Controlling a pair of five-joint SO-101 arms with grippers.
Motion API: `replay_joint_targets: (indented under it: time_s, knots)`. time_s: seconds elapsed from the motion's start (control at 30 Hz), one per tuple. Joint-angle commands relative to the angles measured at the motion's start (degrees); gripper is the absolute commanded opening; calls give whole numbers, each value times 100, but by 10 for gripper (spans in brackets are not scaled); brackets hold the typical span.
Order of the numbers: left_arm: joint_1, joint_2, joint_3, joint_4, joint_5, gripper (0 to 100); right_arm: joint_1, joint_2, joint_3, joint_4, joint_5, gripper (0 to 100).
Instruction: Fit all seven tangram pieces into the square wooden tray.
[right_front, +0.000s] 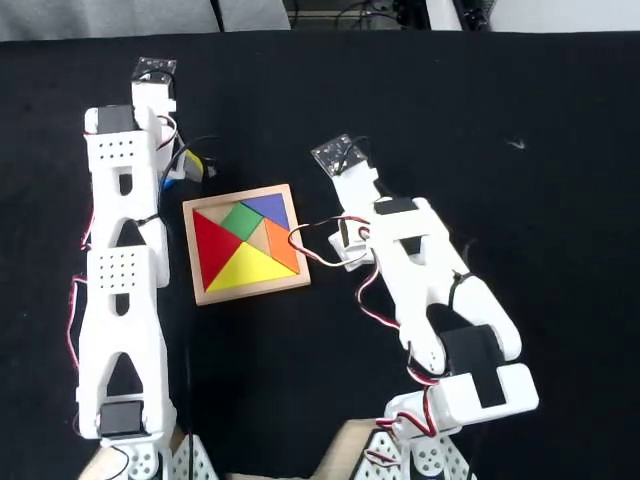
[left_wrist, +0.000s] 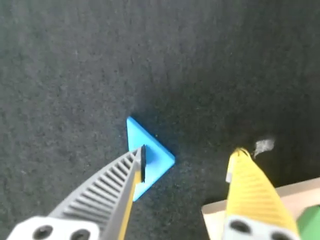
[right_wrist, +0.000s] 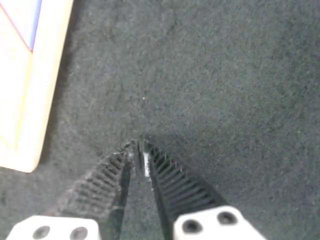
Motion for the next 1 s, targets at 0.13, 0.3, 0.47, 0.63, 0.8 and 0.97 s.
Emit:
replay_joint_targets:
  time_s: [0.13, 0.3, 0.47, 0.63, 0.8, 0.97]
  knots:
    - [-154, 18, -189, -88, -255, 277, 44, 22, -286, -53, 53, 11]
    - [-295, 35, -154, -88, -484, 202, 44, 22, -286, -53, 53, 11]
    - [-312, 35, -154, -88, -633, 182, 44, 22, -286, -53, 53, 11]
    - [-303, 35, -154, -88, -633, 180, 53, 22, -277, -53, 53, 11]
    - [-321, 18, -189, -35, -598, 180, 53, 22, -277, -53, 53, 11]
    - [-321, -35, -207, -35, -624, 180, 53, 22, -277, -53, 53, 11]
